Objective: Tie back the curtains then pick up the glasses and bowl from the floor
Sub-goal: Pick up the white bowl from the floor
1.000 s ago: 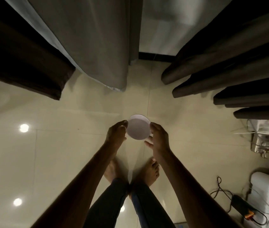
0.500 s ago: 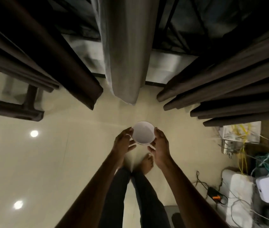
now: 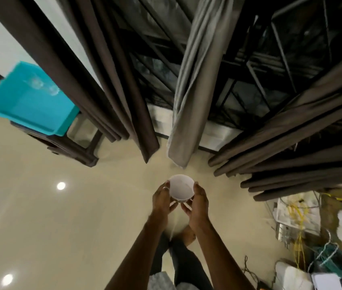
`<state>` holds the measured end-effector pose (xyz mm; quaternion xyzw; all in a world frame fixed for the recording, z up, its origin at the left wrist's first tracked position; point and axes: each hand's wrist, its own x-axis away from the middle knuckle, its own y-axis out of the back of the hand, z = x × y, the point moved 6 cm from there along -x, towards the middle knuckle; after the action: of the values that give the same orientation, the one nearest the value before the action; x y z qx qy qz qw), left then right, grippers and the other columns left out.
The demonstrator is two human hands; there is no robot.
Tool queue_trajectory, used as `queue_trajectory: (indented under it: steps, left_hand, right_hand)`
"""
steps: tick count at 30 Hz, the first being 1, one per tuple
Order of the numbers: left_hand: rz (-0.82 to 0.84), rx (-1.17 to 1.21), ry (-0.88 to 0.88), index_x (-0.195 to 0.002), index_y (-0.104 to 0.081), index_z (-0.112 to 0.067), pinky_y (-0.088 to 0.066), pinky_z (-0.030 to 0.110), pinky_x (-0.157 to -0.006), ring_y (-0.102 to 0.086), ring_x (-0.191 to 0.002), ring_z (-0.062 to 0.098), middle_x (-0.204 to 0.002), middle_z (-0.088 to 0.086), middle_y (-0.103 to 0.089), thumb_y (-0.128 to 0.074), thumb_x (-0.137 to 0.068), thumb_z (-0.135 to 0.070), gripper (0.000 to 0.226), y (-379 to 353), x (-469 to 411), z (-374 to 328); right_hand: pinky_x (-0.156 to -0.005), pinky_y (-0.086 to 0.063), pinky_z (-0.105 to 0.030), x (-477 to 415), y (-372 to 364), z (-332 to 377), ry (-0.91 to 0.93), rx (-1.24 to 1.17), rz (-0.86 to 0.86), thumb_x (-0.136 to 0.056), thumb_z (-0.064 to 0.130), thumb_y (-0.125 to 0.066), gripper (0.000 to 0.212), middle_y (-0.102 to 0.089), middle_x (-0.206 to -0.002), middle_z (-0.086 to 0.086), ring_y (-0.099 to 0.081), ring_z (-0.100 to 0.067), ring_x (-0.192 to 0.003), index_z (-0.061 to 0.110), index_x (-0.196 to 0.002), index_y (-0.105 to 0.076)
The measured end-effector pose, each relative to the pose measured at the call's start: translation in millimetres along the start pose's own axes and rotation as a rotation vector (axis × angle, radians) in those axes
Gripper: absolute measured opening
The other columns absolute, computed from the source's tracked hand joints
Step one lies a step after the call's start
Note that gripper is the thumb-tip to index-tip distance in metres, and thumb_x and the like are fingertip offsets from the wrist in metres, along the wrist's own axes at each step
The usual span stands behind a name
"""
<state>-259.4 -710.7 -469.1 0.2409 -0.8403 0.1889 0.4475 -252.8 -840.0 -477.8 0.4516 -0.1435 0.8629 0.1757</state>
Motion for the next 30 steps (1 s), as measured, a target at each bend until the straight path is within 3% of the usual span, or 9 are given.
queue_trajectory:
  steps: [5, 11, 15, 21, 30]
  left_hand:
    - [-0.019, -0.029, -0.064, -0.102, -0.064, -0.036, -0.055, 0.025, -0.056, -0.066, -0.095, 0.022, -0.107, -0.001, -0.066, -0.054, -0.101, -0.033, 0.011, 32.2, 33.6, -28.6]
    - [-0.065, 0.044, -0.054, -0.114, -0.064, -0.027, -0.055, 0.033, -0.068, -0.063, -0.103, 0.028, -0.113, 0.006, -0.063, -0.056, -0.099, -0.033, 0.019, 82.3, 40.4, -63.0]
    - [-0.018, 0.078, -0.096, -0.109, -0.066, -0.03, -0.053, 0.033, -0.069, -0.065, -0.098, 0.025, -0.107, 0.003, -0.065, -0.056, -0.098, -0.035, 0.016, 130.4, 27.7, -100.6]
    - [-0.045, 0.109, -0.157, -0.093, -0.064, -0.034, -0.052, 0.029, -0.061, -0.063, -0.092, 0.02, -0.098, -0.006, -0.063, -0.061, -0.095, -0.039, 0.007, 234.6, 6.9, -161.9]
    - [-0.139, 0.244, -0.191, -0.094, -0.064, -0.034, -0.051, 0.031, -0.065, -0.064, -0.097, 0.021, -0.103, -0.004, -0.066, -0.064, -0.091, -0.045, 0.012, 361.3, -10.9, -233.8]
  right_hand:
    - [-0.083, -0.055, -0.042, 42.8, -25.3, -3.2, 0.041, 0.073, 0.109, -0.103, 0.043, -0.051, 0.038, -0.056, -0.138, -0.015, -0.059, -0.035, -0.117, 0.026, -0.137, -0.051]
    - [-0.093, -0.053, -0.047, 72.4, -77.9, -17.0, 0.059, 0.129, 0.157, -0.103, 0.041, -0.051, 0.041, -0.058, -0.134, -0.014, -0.058, -0.035, -0.119, 0.021, -0.139, -0.051]
    - [-0.089, -0.053, -0.044, 84.9, -136.1, -26.9, 0.082, 0.177, 0.195, -0.104, 0.04, -0.051, 0.032, -0.063, -0.131, -0.012, -0.062, -0.032, -0.116, 0.025, -0.131, -0.055]
    - [-0.08, -0.054, -0.04, 112.1, -243.5, -79.3, 0.076, 0.186, 0.258, -0.102, 0.039, -0.054, 0.035, -0.066, -0.126, -0.013, -0.064, -0.033, -0.114, 0.023, -0.133, -0.057]
    - [-0.082, -0.057, -0.04, 149.1, -382.6, -124.2, 0.113, 0.312, 0.416, -0.102, 0.033, -0.057, 0.037, -0.061, -0.131, -0.014, -0.062, -0.033, -0.116, 0.022, -0.137, -0.054]
